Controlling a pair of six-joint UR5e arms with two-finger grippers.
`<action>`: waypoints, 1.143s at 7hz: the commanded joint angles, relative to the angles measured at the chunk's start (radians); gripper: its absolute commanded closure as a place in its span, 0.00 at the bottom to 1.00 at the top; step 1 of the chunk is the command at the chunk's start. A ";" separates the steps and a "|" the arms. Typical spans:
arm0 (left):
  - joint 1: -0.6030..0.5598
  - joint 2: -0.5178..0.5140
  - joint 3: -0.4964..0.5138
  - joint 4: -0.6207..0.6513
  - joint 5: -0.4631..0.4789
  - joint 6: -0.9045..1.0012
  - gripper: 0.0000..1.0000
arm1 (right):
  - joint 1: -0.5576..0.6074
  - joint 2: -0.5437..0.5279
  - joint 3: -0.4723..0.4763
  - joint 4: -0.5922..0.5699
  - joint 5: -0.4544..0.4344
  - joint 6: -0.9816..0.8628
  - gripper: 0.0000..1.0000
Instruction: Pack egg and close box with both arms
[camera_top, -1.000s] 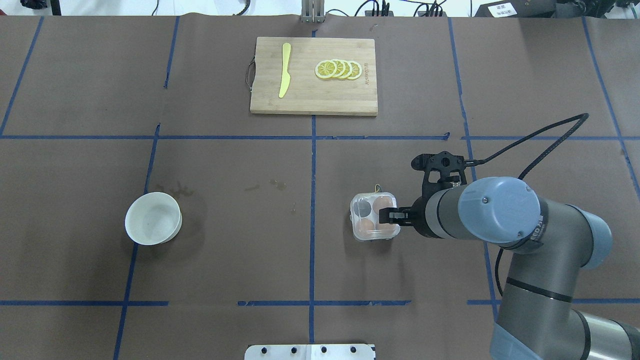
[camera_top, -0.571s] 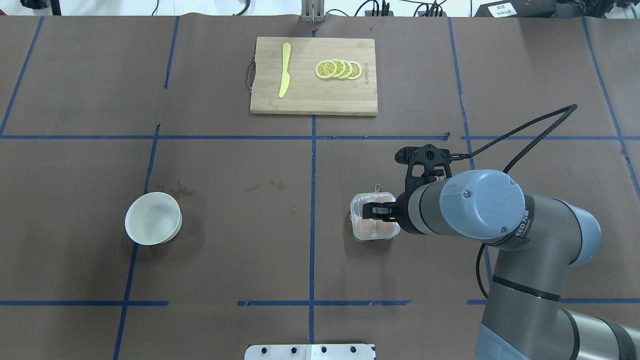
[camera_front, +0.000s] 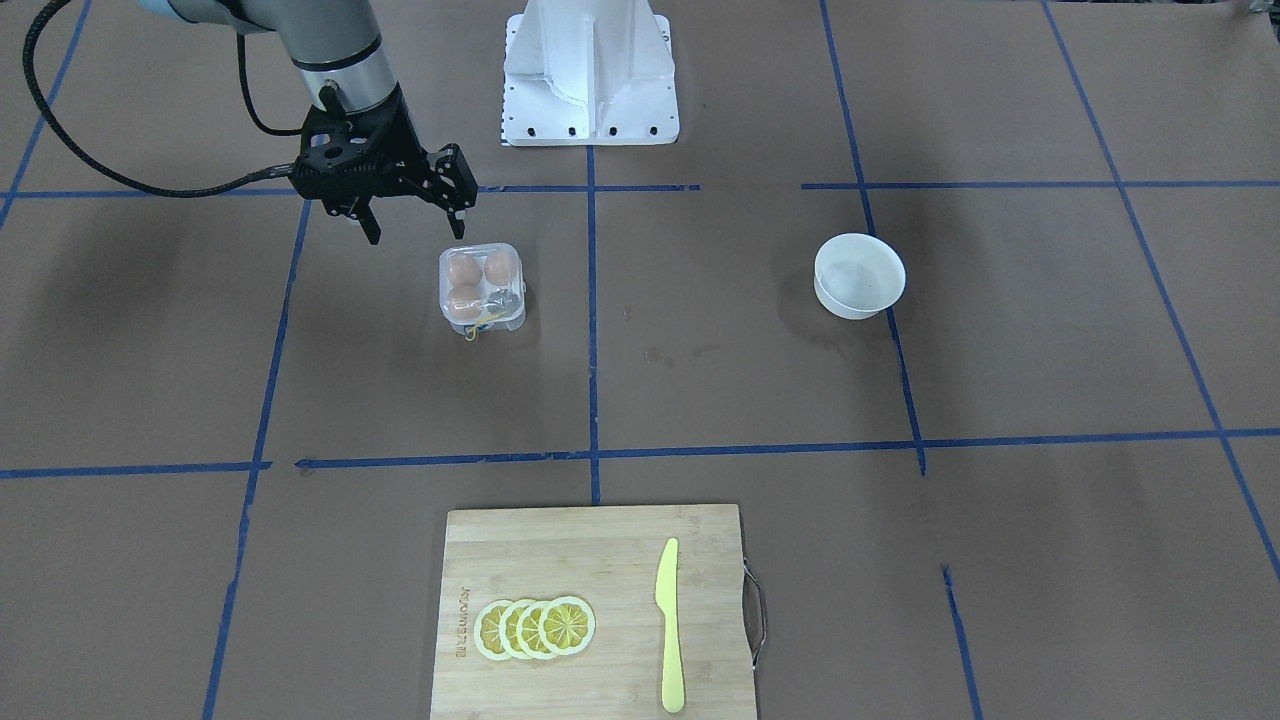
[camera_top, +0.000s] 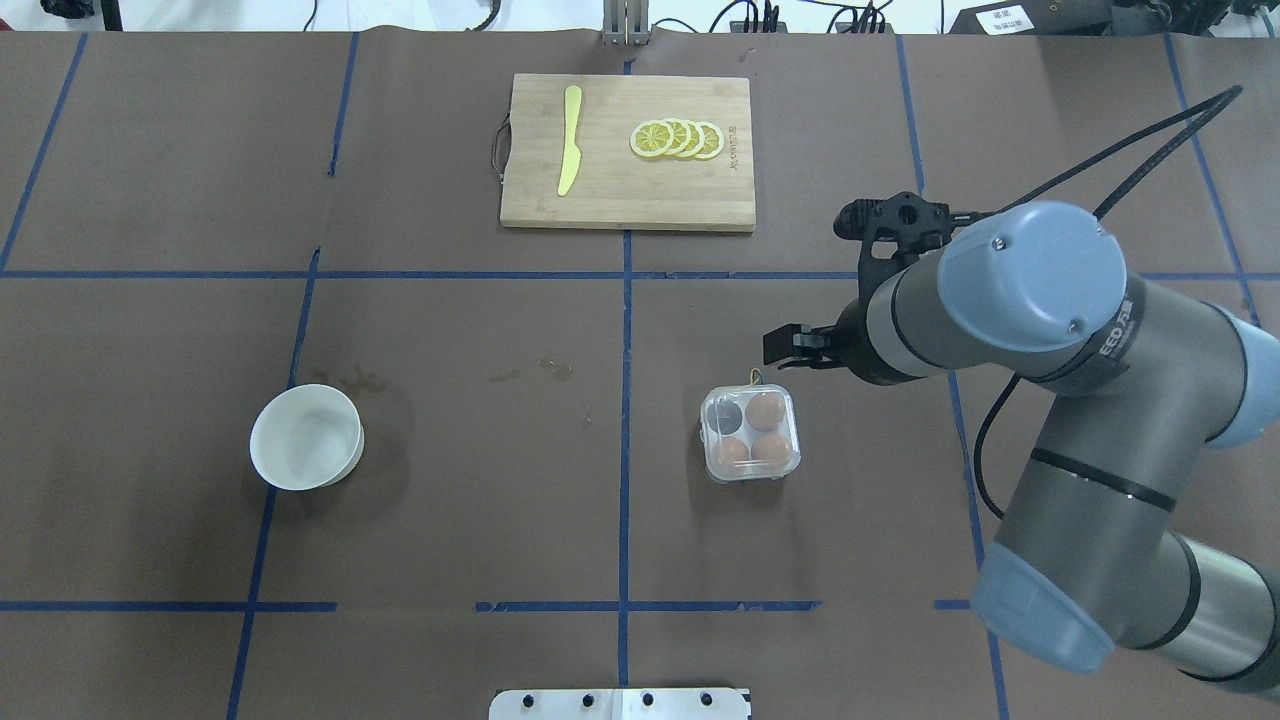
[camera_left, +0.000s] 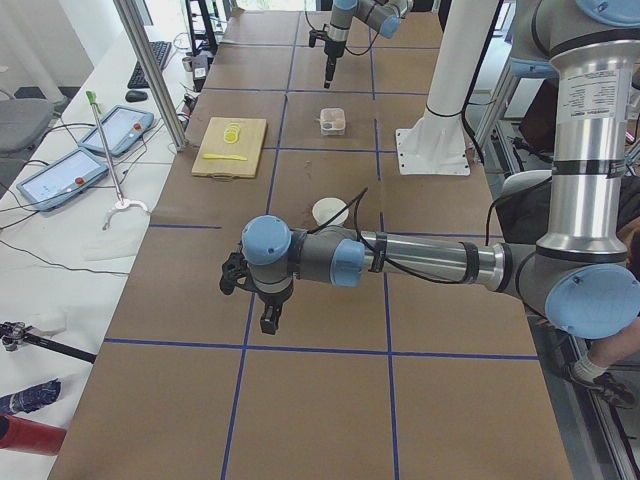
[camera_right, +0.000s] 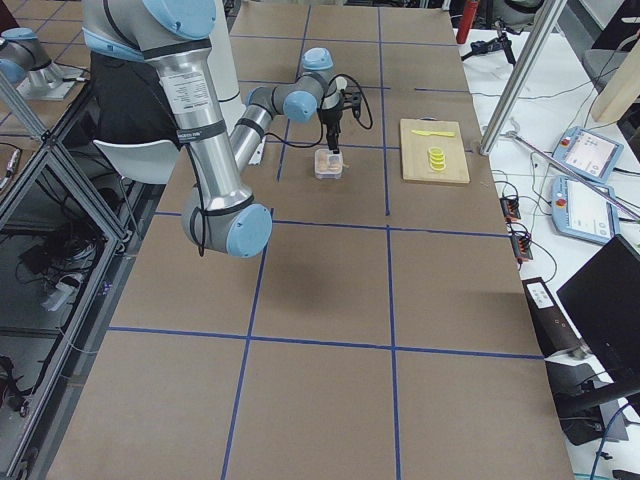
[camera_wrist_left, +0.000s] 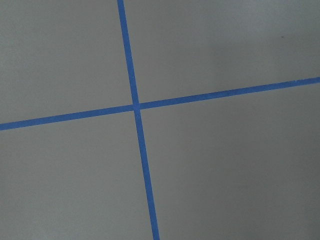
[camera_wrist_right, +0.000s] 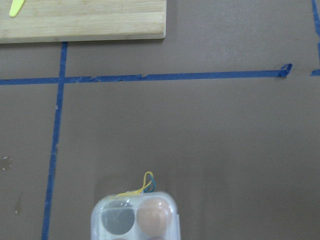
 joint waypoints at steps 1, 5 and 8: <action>0.000 0.000 -0.001 0.000 0.001 0.004 0.00 | 0.179 -0.014 -0.003 -0.089 0.137 -0.234 0.00; 0.000 -0.002 -0.004 0.003 0.012 0.002 0.00 | 0.549 -0.247 -0.026 -0.165 0.322 -0.809 0.00; -0.002 0.003 -0.004 0.005 0.012 0.004 0.00 | 0.828 -0.451 -0.111 -0.157 0.421 -1.128 0.00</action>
